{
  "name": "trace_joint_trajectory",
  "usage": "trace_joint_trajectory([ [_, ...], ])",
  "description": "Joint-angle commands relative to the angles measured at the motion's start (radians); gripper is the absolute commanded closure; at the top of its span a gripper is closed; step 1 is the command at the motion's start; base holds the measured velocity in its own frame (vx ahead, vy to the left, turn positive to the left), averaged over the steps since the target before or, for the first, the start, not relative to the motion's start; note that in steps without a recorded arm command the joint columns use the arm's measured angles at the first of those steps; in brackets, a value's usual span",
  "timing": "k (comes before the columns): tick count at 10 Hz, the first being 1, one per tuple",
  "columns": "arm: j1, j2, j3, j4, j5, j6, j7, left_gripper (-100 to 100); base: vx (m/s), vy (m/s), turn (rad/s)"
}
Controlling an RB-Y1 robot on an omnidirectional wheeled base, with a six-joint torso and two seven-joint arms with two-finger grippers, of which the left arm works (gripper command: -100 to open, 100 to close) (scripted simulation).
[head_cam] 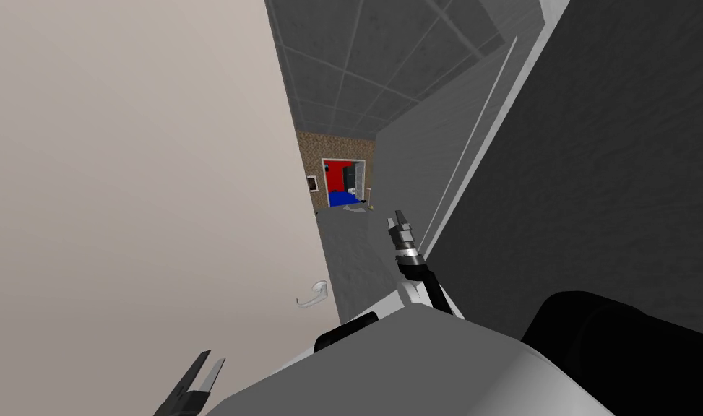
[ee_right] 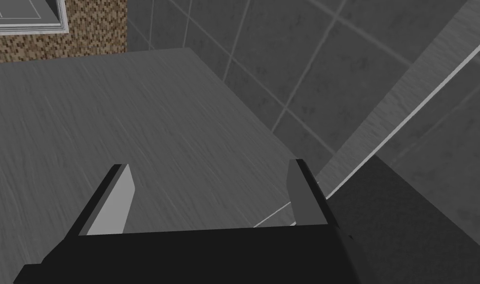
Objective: Push the door open
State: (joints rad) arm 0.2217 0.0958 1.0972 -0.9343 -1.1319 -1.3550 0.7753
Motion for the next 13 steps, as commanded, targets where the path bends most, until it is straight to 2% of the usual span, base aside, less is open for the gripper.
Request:
trace_joint_trajectory([
  [1,-0.004,-0.015,-0.014,-0.008,0.012,0.028,-0.001,-100,0.142,-0.092,-0.028],
  [4,-0.009,-0.046,-0.025,-0.010,0.023,0.047,-0.005,-100,0.096,-0.155,0.000],
  [8,-0.012,-0.098,-0.036,-0.012,0.032,0.065,-0.008,-100,0.027,-0.197,0.014],
  [10,-0.014,-0.118,-0.038,-0.012,0.035,0.070,-0.009,-100,0.009,-0.200,0.026],
  [13,-0.014,-0.139,-0.041,-0.013,0.037,0.074,-0.010,-100,0.021,-0.195,0.022],
])
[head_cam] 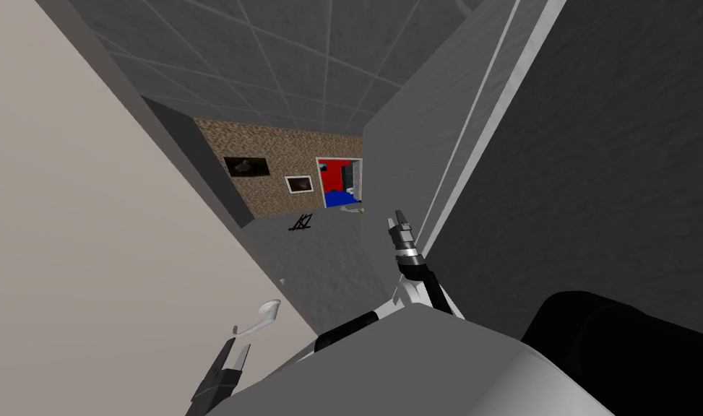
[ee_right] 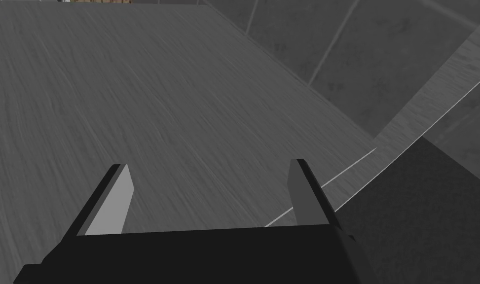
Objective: Push the door open
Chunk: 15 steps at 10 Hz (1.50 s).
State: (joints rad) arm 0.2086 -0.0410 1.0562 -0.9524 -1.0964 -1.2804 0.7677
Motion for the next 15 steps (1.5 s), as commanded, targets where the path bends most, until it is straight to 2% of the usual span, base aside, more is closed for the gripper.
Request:
trace_joint_trajectory([
  [1,0.000,0.000,0.000,0.000,0.000,0.000,0.000,-100,0.000,-0.101,0.021],
  [2,0.000,0.000,0.000,0.000,0.000,0.000,0.000,100,0.002,0.013,-0.010],
  [7,0.000,0.000,0.000,0.000,0.000,0.000,0.000,100,-0.001,0.022,-0.002],
  [8,0.005,0.011,-0.001,0.001,0.010,0.000,-0.003,-100,0.013,0.096,-0.061],
  [11,0.020,0.036,-0.005,0.006,0.037,0.001,-0.010,-100,0.017,0.173,-0.079],
  [13,0.045,0.066,-0.012,0.013,0.083,0.003,-0.022,-100,0.013,0.174,-0.175],
  [15,0.064,0.082,-0.018,0.018,0.119,0.005,-0.032,-100,-0.016,0.137,-0.105],
])
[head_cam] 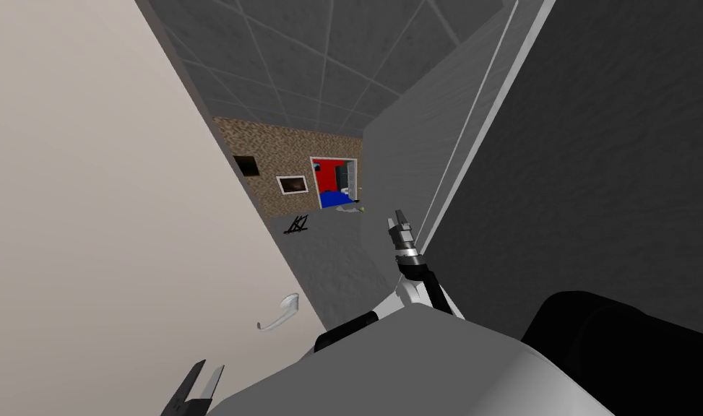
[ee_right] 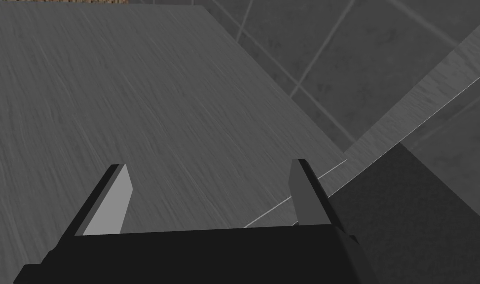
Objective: Push the door open
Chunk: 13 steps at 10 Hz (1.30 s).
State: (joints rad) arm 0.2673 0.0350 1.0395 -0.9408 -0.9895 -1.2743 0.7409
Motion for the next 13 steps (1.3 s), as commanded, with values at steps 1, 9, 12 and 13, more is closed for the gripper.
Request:
trace_joint_trajectory([
  [1,0.018,0.013,-0.004,0.010,0.035,-0.001,-0.011,-100,-0.017,0.082,-0.107],
  [9,0.097,0.012,-0.026,0.032,0.181,0.005,-0.051,-100,-0.022,-0.007,-0.113],
  [12,0.129,-0.013,-0.035,0.041,0.240,0.007,-0.067,-100,-0.031,-0.091,-0.122],
  [13,0.140,-0.024,-0.038,0.044,0.260,0.008,-0.072,-100,-0.043,-0.146,-0.093],
])
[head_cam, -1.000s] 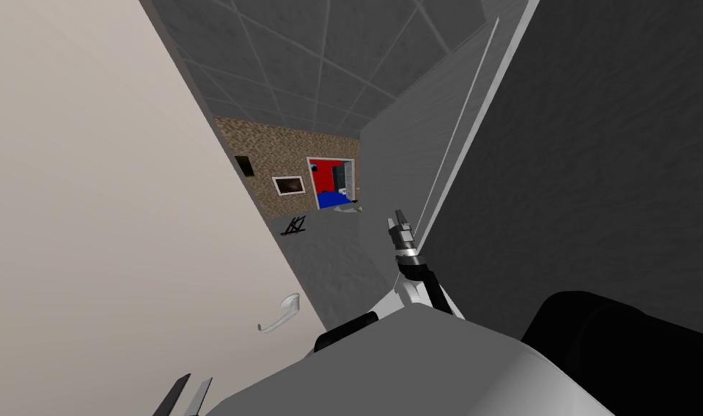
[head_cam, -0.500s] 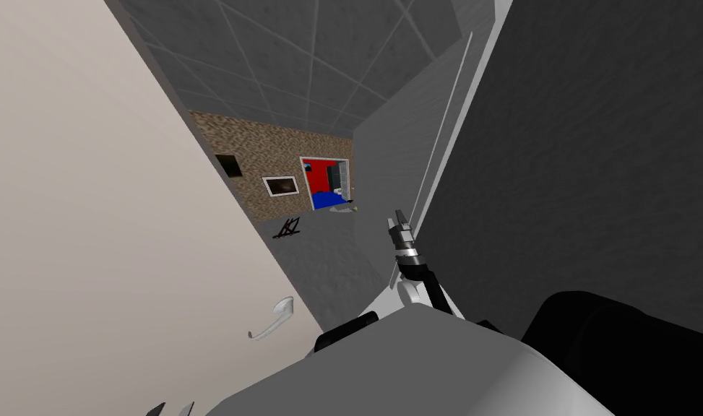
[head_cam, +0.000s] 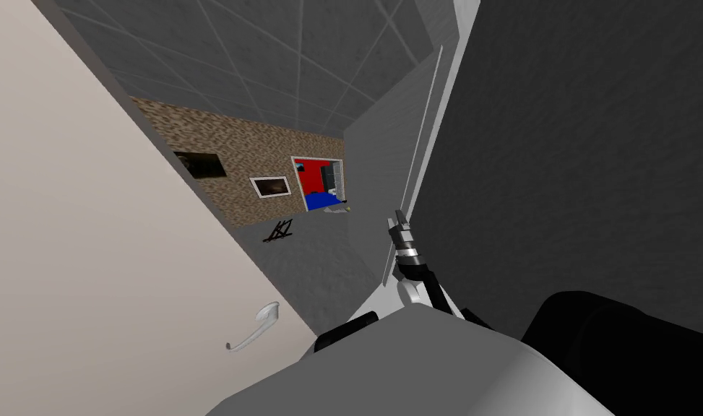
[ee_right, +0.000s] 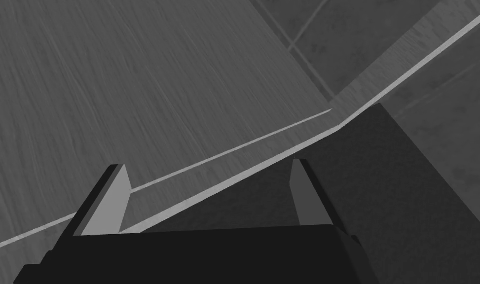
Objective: Push the door open
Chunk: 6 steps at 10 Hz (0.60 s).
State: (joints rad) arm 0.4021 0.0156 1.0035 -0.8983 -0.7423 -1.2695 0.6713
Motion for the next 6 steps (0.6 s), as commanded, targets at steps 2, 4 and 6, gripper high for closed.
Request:
trace_joint_trajectory([
  [2,0.020,-0.026,-0.006,0.006,0.040,0.004,-0.010,-100,-0.059,-0.186,-0.090],
  [4,0.030,-0.042,-0.009,0.008,0.058,0.005,-0.015,-100,-0.048,-0.201,-0.059],
  [6,0.037,-0.057,-0.011,0.011,0.072,0.006,-0.019,-100,-0.017,-0.216,-0.046],
])
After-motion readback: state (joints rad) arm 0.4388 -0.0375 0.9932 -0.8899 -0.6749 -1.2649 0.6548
